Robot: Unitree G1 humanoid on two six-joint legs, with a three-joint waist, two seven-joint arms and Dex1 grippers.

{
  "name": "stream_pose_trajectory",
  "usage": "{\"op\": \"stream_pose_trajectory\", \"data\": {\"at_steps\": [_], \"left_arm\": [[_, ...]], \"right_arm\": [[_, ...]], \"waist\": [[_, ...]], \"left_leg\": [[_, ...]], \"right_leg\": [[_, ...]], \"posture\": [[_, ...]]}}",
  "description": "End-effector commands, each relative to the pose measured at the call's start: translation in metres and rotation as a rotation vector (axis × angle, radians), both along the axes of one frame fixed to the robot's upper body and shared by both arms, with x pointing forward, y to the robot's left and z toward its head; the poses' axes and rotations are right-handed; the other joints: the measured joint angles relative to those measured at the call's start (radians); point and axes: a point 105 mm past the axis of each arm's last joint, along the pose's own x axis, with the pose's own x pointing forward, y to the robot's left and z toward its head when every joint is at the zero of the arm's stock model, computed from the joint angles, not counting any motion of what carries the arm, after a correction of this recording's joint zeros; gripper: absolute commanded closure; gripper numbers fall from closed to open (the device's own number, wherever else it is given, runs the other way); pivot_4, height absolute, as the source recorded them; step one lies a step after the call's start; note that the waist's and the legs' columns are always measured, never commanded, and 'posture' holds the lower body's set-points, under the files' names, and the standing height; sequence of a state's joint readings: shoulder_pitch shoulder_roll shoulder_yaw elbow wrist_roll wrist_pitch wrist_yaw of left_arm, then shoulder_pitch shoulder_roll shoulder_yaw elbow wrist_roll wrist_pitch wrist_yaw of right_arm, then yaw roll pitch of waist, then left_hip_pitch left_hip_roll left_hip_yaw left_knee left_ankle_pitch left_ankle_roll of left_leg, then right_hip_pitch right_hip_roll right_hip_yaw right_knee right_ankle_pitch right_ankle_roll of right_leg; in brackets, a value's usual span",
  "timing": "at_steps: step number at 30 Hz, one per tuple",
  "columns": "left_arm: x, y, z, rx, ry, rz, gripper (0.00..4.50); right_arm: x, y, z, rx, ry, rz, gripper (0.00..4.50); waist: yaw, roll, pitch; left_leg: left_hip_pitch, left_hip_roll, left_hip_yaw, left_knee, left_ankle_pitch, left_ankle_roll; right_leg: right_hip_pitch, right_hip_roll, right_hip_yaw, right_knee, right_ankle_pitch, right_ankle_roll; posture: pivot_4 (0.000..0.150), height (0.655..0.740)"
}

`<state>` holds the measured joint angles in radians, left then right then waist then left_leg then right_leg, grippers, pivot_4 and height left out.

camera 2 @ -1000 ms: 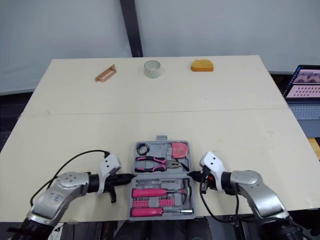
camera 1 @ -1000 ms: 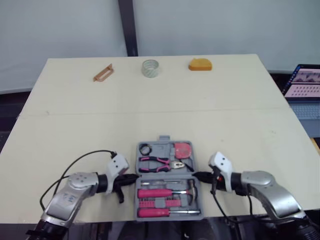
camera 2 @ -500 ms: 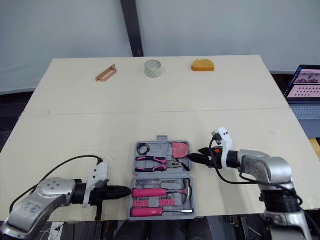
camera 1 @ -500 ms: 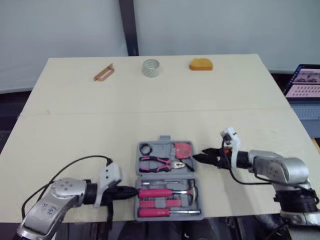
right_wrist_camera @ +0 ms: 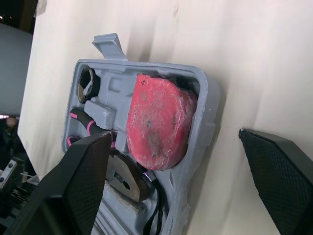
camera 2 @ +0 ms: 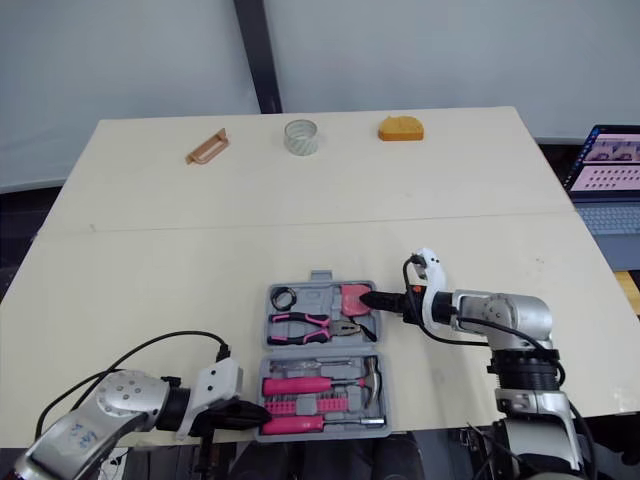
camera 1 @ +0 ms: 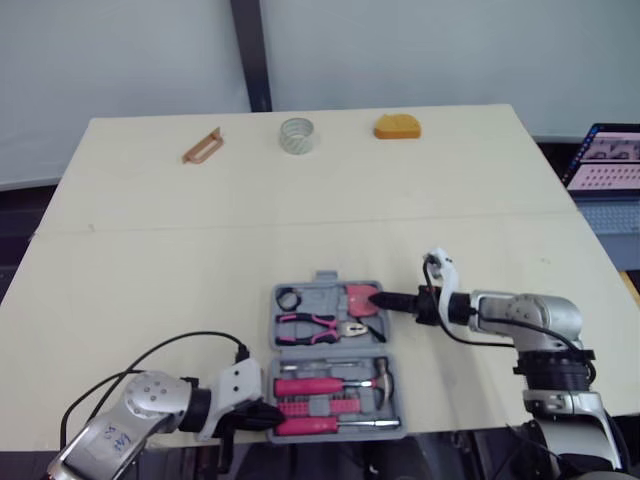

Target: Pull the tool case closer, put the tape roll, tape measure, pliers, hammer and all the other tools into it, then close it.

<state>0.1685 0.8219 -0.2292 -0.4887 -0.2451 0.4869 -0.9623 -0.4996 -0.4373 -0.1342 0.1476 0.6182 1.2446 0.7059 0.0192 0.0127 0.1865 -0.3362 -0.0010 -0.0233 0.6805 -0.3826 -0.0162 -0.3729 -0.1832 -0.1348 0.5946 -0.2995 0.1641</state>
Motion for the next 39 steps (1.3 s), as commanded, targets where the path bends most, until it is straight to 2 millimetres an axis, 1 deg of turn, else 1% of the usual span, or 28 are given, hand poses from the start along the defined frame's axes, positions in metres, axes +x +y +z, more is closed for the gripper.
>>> {"op": "stream_pose_trajectory", "data": {"at_steps": [1,8,17,23,34,39], "left_arm": [[-0.005,0.002,-0.009,0.027,0.034,-0.004,4.5],[-0.004,0.004,-0.012,0.036,0.03,-0.007,4.5],[-0.007,0.009,-0.018,0.047,0.036,-0.009,4.5],[-0.007,0.01,-0.021,0.048,0.032,-0.003,4.5],[-0.006,0.008,-0.024,0.025,0.029,0.019,4.5],[-0.004,0.008,-0.025,0.019,0.027,0.029,4.5]], "right_arm": [[-0.001,0.009,-0.002,0.044,0.022,0.006,0.11],[0.001,0.019,0.002,0.106,0.016,0.018,0.11],[-0.005,0.03,0.01,0.156,-0.018,0.085,0.11],[-0.008,0.034,0.021,0.196,-0.058,0.131,0.11],[-0.014,0.033,0.041,0.223,-0.136,0.196,0.11],[-0.024,0.032,0.051,0.219,-0.175,0.255,0.11]], "waist": [[-0.002,0.0,0.0],[-0.022,0.0,0.0],[-0.022,0.0,0.0],[-0.022,0.0,0.0],[-0.022,0.001,0.0],[-0.021,0.0,0.0]], "left_leg": [[0.0,0.0,0.001,0.0,0.0,0.0],[0.001,0.001,0.003,-0.002,0.0,0.001],[0.001,0.001,0.004,-0.002,0.0,0.001],[0.001,0.001,0.004,-0.002,0.0,0.001],[0.001,0.001,0.004,-0.002,-0.001,0.001],[0.001,0.001,0.004,-0.002,-0.001,0.001]], "right_leg": [[-0.001,0.0,0.001,0.0,0.0,0.0],[-0.002,0.001,0.003,0.0,0.0,0.0],[-0.003,0.001,0.003,0.0,0.0,0.0],[-0.003,0.001,0.003,0.0,0.0,0.0],[-0.003,0.001,0.003,0.0,0.0,0.0],[-0.003,0.001,0.003,0.0,0.0,0.0]], "posture": [[0.15,0.74],[0.15,0.74],[0.15,0.74],[0.15,0.74],[0.15,0.74],[0.15,0.74]]}}
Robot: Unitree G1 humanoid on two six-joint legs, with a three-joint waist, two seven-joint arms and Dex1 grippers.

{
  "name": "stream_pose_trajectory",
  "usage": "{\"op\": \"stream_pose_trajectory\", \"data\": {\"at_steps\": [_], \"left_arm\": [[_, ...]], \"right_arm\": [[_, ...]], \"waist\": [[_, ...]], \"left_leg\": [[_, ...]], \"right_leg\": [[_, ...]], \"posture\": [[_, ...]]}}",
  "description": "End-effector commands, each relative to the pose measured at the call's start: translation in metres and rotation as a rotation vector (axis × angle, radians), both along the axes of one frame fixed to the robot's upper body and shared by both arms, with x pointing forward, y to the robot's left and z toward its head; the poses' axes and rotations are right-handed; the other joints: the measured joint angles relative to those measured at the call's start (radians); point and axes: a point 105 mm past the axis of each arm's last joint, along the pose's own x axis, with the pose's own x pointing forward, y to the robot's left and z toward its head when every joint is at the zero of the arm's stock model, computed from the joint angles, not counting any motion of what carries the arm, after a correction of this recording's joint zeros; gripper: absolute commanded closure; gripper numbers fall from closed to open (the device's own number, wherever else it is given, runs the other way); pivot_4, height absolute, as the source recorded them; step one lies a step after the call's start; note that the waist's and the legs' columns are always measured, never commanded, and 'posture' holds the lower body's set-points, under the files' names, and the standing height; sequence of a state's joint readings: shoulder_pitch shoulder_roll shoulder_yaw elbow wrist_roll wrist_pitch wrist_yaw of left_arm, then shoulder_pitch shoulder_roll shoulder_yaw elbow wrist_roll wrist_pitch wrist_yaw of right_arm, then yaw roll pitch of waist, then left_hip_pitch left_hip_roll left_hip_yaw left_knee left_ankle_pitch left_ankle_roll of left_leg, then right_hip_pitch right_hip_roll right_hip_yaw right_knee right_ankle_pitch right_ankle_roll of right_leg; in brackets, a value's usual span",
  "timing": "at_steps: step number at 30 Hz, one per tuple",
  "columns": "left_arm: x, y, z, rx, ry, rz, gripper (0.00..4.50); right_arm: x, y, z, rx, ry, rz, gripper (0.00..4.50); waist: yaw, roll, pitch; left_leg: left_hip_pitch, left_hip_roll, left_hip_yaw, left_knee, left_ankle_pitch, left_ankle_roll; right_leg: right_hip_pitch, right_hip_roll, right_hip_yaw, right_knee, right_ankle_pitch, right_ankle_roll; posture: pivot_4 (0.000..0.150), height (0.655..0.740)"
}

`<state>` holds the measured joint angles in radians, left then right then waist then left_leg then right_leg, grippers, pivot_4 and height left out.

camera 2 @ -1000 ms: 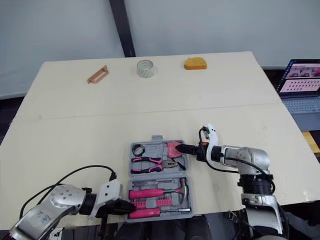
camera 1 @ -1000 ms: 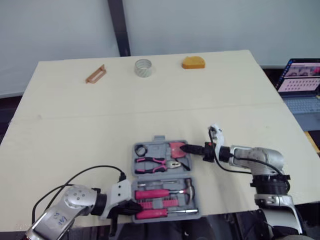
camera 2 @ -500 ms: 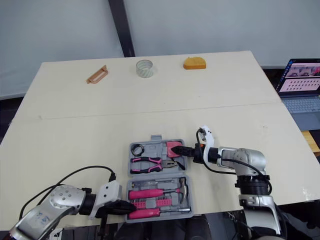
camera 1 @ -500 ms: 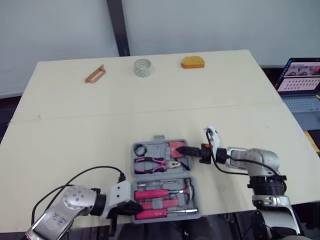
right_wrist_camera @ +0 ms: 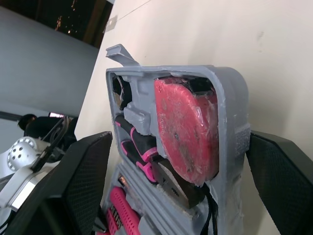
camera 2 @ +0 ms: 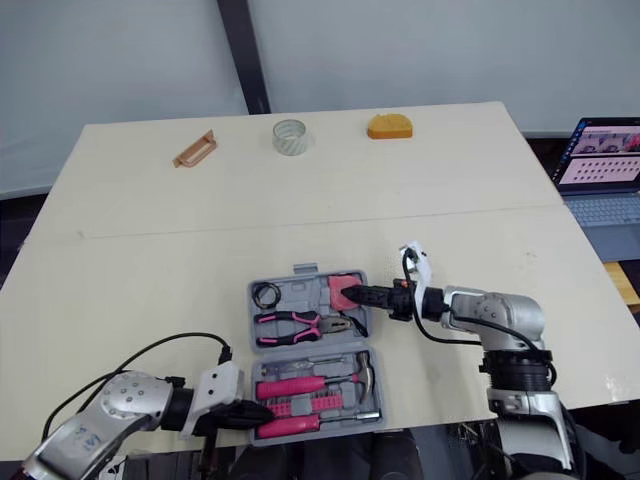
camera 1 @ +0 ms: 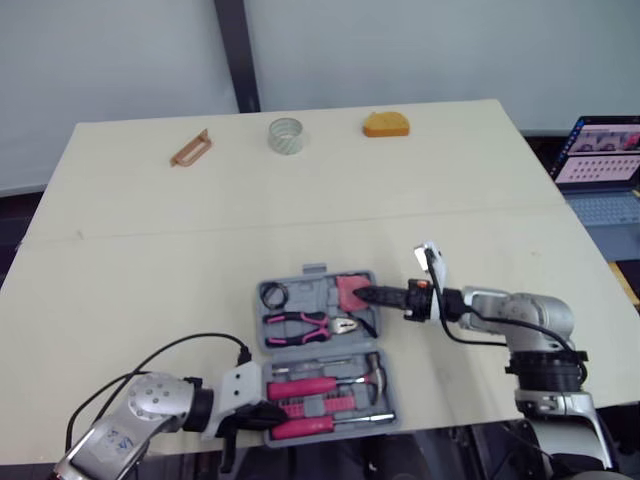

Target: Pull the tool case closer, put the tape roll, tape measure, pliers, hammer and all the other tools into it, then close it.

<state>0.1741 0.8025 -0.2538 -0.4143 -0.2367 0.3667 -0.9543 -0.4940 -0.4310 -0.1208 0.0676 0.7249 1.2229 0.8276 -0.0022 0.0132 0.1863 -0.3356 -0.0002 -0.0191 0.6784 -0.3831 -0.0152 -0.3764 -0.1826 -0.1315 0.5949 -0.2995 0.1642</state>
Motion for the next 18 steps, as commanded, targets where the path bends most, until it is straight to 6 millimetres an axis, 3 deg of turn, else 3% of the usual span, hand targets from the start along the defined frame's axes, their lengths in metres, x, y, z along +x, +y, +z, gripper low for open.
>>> {"op": "stream_pose_trajectory", "data": {"at_steps": [1,12,18], "left_arm": [[-0.005,0.009,-0.018,0.052,0.059,0.043,4.5],[-0.002,0.009,-0.015,-0.009,0.067,0.104,4.5],[-0.007,0.022,0.002,-0.065,0.096,0.192,4.5]], "right_arm": [[-0.014,0.008,0.022,0.042,-0.089,0.106,0.11],[-0.035,0.007,0.042,0.015,-0.163,0.229,0.11],[-0.052,0.007,0.048,0.01,-0.166,0.315,0.11]], "waist": [[0.0,0.0,0.0],[0.002,0.0,0.0],[0.0,0.0,0.0]], "left_leg": [[0.0,0.0,0.0,0.0,0.0,0.0],[0.0,0.0,0.0,0.0,0.0,0.0],[0.0,0.001,0.0,0.0,-0.001,0.001]], "right_leg": [[0.0,0.0,0.0,0.0,0.0,0.0],[0.0,0.0,0.0,0.0,0.0,0.0],[0.0,0.0,0.0,0.0,0.0,0.0]], "posture": [[0.15,0.74],[0.15,0.74],[0.15,0.74]]}}
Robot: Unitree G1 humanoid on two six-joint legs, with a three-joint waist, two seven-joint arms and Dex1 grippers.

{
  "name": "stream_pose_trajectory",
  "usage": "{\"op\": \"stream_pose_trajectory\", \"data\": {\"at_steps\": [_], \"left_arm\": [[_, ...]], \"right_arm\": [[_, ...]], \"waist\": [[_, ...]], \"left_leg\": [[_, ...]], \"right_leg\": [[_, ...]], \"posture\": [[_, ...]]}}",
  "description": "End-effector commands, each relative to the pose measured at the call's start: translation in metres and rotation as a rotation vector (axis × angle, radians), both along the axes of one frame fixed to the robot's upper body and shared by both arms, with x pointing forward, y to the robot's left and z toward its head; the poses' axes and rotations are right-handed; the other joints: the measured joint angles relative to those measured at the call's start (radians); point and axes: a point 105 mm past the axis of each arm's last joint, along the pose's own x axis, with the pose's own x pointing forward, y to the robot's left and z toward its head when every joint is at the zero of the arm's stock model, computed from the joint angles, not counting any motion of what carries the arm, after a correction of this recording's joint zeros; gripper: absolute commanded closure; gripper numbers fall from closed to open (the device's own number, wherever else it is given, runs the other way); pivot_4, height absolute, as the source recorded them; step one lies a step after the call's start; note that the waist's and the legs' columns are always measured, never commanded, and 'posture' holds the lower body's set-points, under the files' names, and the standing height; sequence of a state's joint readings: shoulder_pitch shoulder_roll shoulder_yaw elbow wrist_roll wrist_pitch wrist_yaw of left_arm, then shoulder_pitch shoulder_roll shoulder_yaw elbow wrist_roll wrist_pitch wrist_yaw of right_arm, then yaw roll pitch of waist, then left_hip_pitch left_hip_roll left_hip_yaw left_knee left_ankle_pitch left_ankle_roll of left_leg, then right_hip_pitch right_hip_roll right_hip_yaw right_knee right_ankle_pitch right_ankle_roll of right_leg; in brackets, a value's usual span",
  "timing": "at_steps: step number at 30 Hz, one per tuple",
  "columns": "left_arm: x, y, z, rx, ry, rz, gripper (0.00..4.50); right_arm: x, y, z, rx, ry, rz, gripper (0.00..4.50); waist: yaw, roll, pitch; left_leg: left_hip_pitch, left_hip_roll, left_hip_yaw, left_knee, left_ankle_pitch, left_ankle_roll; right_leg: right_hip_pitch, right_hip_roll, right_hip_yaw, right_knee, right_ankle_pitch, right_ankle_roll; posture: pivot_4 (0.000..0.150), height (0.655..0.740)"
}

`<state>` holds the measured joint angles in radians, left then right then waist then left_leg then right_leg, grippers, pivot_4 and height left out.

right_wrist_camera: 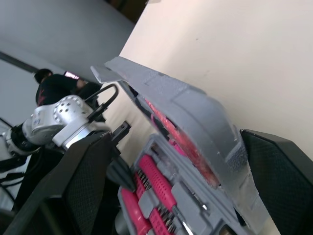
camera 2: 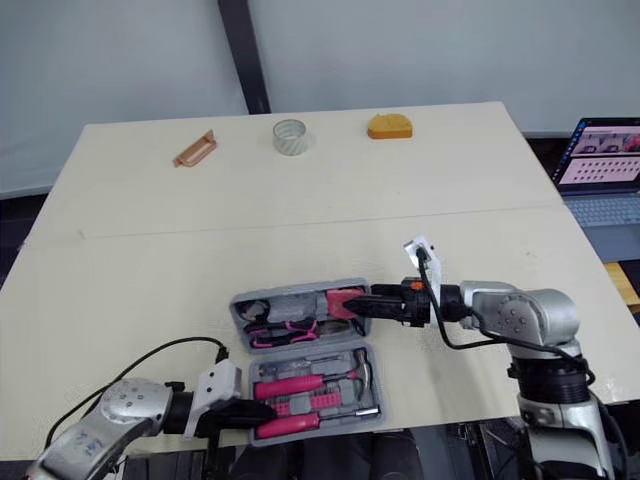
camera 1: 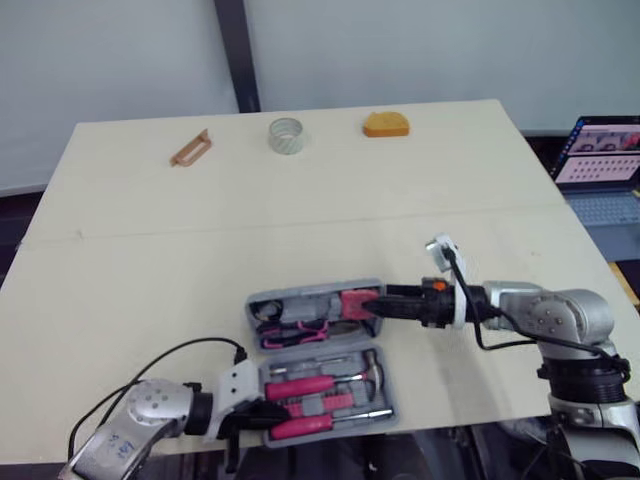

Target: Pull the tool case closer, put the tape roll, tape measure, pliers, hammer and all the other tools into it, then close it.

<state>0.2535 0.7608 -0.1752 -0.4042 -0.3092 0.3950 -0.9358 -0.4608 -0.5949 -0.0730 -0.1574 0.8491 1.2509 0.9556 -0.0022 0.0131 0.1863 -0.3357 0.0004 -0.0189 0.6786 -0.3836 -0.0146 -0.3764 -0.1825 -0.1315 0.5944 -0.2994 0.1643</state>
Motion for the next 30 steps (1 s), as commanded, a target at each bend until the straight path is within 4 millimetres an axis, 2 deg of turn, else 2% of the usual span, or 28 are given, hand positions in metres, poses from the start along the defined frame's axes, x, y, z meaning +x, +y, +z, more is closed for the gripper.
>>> {"op": "stream_pose_trajectory", "data": {"at_steps": [1,7,10,16,20,22,26,30], "left_arm": [[-0.002,0.019,0.007,0.009,0.031,0.087,4.5],[0.004,0.056,0.04,-0.027,0.014,0.222,4.5],[0.01,0.072,0.048,0.001,-0.009,0.262,4.5],[0.016,0.074,0.048,0.011,-0.016,0.269,4.5],[0.025,0.07,0.051,0.008,-0.033,0.271,4.5],[0.026,0.068,0.052,0.006,-0.034,0.269,4.5],[0.027,0.068,0.054,0.009,-0.037,0.269,4.5],[0.031,0.07,0.058,0.01,-0.061,0.289,4.5]], "right_arm": [[-0.018,0.007,0.012,0.03,-0.023,0.111,0.11],[-0.039,0.007,0.009,-0.003,-0.003,0.189,0.11],[-0.05,0.008,0.006,-0.014,0.013,0.23,0.11],[-0.06,0.012,0.004,-0.022,0.021,0.27,0.11],[-0.079,0.017,-0.009,-0.047,0.066,0.319,0.11],[-0.082,0.017,-0.012,-0.049,0.072,0.316,0.11],[-0.081,0.013,-0.009,-0.035,0.065,0.304,0.11],[-0.066,0.004,0.004,-0.001,0.007,0.232,0.11]], "waist": [[0.001,0.0,0.0],[0.011,0.0,0.0],[0.017,0.0,0.0],[0.024,0.0,0.0],[0.029,-0.001,0.0],[0.028,-0.001,0.0],[0.025,-0.001,0.0],[0.026,-0.001,0.0]], "left_leg": [[0.0,0.0,0.0,0.0,0.0,0.0],[-0.002,0.0,0.0,0.003,-0.002,0.001],[-0.002,0.0,0.0,0.004,-0.003,0.001],[-0.001,0.0,0.002,0.004,-0.003,0.001],[-0.001,0.0,0.001,0.004,-0.003,0.001],[-0.001,0.0,0.001,0.004,-0.003,0.001],[-0.001,0.0,0.002,0.004,-0.003,0.001],[-0.001,0.0,0.002,0.004,-0.003,0.001]], "right_leg": [[0.0,0.0,0.0,0.0,0.0,0.0],[0.0,0.0,0.0,0.0,0.0,0.0],[0.0,0.0,0.0,-0.001,0.0,0.0],[0.0,0.0,0.001,-0.001,0.0,0.0],[0.0,0.0,0.0,-0.001,0.0,0.0],[0.0,0.0,0.001,-0.001,0.0,0.001],[0.0,0.0,0.002,-0.001,0.001,0.001],[0.0,0.0,0.002,-0.001,0.001,0.001]], "posture": [[0.15,0.74],[0.15,0.74],[0.15,0.74],[0.15,0.74],[0.15,0.74],[0.15,0.74],[0.15,0.74],[0.15,0.74]]}}
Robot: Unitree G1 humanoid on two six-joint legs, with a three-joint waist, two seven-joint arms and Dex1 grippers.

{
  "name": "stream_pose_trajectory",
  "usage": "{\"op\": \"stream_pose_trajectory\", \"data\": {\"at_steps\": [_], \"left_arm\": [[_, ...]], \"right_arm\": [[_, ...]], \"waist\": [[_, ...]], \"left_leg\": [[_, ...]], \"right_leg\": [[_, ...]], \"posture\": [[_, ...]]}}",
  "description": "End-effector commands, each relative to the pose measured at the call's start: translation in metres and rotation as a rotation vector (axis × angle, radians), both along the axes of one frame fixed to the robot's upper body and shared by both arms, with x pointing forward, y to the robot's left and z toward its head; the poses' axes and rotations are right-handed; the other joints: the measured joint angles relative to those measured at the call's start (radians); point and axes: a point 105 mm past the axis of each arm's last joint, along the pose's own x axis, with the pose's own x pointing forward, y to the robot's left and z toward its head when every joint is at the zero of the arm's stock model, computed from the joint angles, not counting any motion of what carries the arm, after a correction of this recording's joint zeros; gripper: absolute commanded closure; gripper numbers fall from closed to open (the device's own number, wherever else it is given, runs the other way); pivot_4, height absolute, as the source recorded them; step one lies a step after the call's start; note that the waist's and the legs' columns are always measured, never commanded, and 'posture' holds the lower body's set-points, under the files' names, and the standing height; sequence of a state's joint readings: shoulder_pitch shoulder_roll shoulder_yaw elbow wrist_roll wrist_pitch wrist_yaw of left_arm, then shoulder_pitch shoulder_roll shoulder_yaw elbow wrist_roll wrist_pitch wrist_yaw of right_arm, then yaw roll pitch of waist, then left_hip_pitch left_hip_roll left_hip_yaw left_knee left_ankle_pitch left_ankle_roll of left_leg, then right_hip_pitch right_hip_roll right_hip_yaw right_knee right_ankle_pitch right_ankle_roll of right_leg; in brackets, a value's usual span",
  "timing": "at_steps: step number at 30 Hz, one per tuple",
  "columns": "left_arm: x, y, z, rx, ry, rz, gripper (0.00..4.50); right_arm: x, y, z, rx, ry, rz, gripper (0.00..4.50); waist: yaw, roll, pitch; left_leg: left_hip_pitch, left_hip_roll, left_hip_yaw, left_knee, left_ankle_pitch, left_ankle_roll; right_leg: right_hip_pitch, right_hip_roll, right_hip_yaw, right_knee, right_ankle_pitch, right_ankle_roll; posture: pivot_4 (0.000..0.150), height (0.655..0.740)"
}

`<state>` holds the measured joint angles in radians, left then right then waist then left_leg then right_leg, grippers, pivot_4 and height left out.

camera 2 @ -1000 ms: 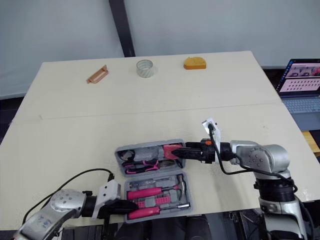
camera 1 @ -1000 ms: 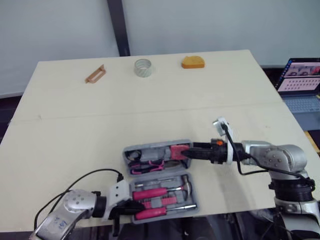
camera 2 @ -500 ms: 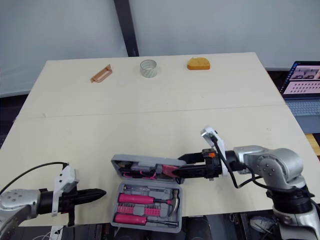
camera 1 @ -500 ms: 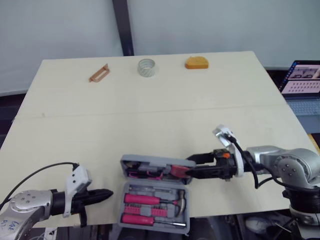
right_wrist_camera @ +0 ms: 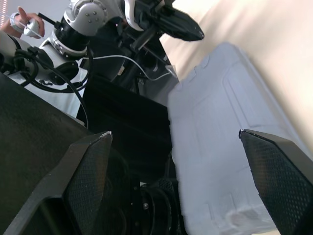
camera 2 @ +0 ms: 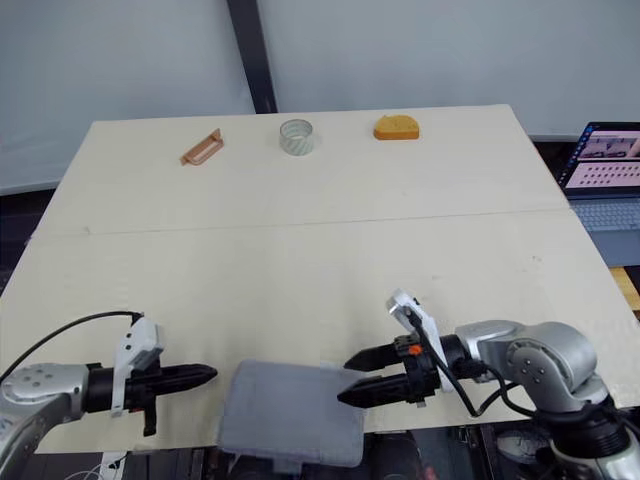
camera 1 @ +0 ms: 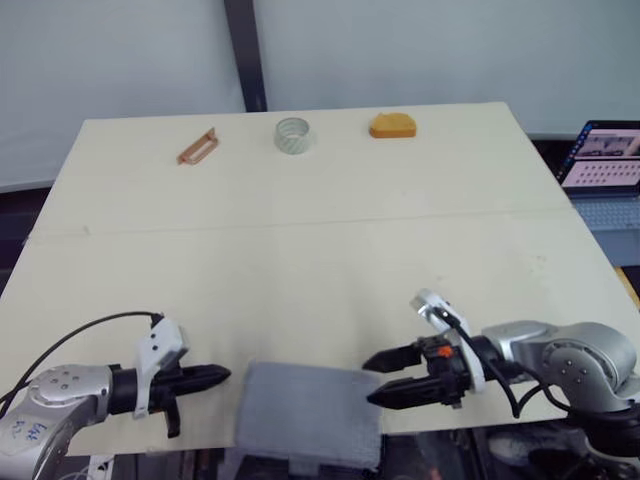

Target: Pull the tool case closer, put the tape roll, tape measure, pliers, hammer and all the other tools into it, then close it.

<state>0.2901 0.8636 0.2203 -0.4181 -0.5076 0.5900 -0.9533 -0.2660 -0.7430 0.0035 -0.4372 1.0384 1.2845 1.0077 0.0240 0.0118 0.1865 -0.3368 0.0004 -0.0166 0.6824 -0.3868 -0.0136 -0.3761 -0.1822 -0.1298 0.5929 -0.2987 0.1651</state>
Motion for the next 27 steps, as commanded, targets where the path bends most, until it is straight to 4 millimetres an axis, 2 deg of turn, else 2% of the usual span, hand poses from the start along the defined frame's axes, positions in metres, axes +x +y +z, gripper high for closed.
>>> {"op": "stream_pose_trajectory", "data": {"at_steps": [1,3,6,8,12,13,16,19,23,27], "left_arm": [[0.005,0.0,0.009,-0.005,-0.05,0.014,4.5],[0.011,0.004,0.013,-0.005,-0.085,0.042,4.5],[0.023,0.015,0.024,-0.004,-0.155,0.112,3.6],[0.028,0.023,0.031,-0.011,-0.186,0.15,2.64],[0.04,0.052,0.047,-0.008,-0.276,0.259,0.53],[0.042,0.058,0.05,-0.007,-0.292,0.281,0.15],[0.047,0.08,0.055,0.009,-0.327,0.341,0.06],[0.051,0.096,0.058,0.028,-0.35,0.391,0.06],[0.055,0.115,0.055,0.075,-0.364,0.434,0.06],[0.056,0.118,0.054,0.083,-0.37,0.436,0.06]], "right_arm": [[0.013,-0.01,0.018,0.044,-0.092,-0.062,0.11],[0.026,-0.019,0.022,0.045,-0.143,-0.139,0.11],[0.042,-0.038,0.025,0.024,-0.229,-0.246,0.0],[0.048,-0.051,0.024,0.0,-0.264,-0.292,0.0],[0.061,-0.091,0.014,-0.099,-0.372,-0.417,0.0],[0.064,-0.101,0.012,-0.127,-0.398,-0.45,0.0],[0.071,-0.129,0.004,-0.2,-0.456,-0.523,0.0],[0.074,-0.146,-0.003,-0.248,-0.483,-0.559,0.0],[0.076,-0.16,-0.007,-0.274,-0.498,-0.594,0.0],[0.077,-0.165,-0.01,-0.282,-0.5,-0.597,0.0]], "waist": [[0.0,0.0,0.0],[0.001,0.0,0.0],[0.004,-0.001,0.0],[0.002,-0.001,0.0],[0.0,-0.001,0.0],[0.0,-0.001,0.0],[-0.001,-0.001,0.0],[-0.003,-0.001,0.0],[-0.003,-0.001,0.0],[-0.003,-0.001,0.0]], "left_leg": [[0.0,0.0,0.0,0.0,0.0,0.0],[0.0,0.0,0.0,0.0,0.0,0.0],[0.0,0.0,0.0,0.0,0.0,0.0],[0.0,0.0,0.0,0.0,0.0,0.0],[0.0,0.0,0.001,0.0,0.0,0.0],[0.0,0.0,0.001,0.0,0.0,0.0],[0.001,-0.001,0.002,0.0,0.0,0.0],[0.001,0.0,0.002,0.0,0.0,0.0],[0.001,0.0,0.002,0.0,0.0,0.0],[0.001,0.0,0.002,0.0,0.0,0.0]], "right_leg": [[0.0,0.0,0.0,0.0,0.0,0.0],[0.0,0.0,0.0,0.0,0.0,0.0],[0.0,0.0,0.0,0.0,0.0,0.0],[0.0,0.0,0.0,0.0,0.0,0.0],[0.0,0.0,0.0,0.0,0.0,0.0],[0.0,0.0,0.0,0.0,0.0,0.001],[0.0,0.0,0.001,0.0,0.001,0.001],[0.0,0.0,0.0,0.0,0.001,0.001],[0.0,0.0,0.001,0.0,0.001,0.001],[0.0,0.0,0.0,0.0,0.001,0.001]], "posture": [[0.15,0.74],[0.15,0.74],[0.15,0.74],[0.15,0.74],[0.15,0.74],[0.15,0.74],[0.15,0.74],[0.15,0.74],[0.15,0.74],[0.15,0.74]]}}
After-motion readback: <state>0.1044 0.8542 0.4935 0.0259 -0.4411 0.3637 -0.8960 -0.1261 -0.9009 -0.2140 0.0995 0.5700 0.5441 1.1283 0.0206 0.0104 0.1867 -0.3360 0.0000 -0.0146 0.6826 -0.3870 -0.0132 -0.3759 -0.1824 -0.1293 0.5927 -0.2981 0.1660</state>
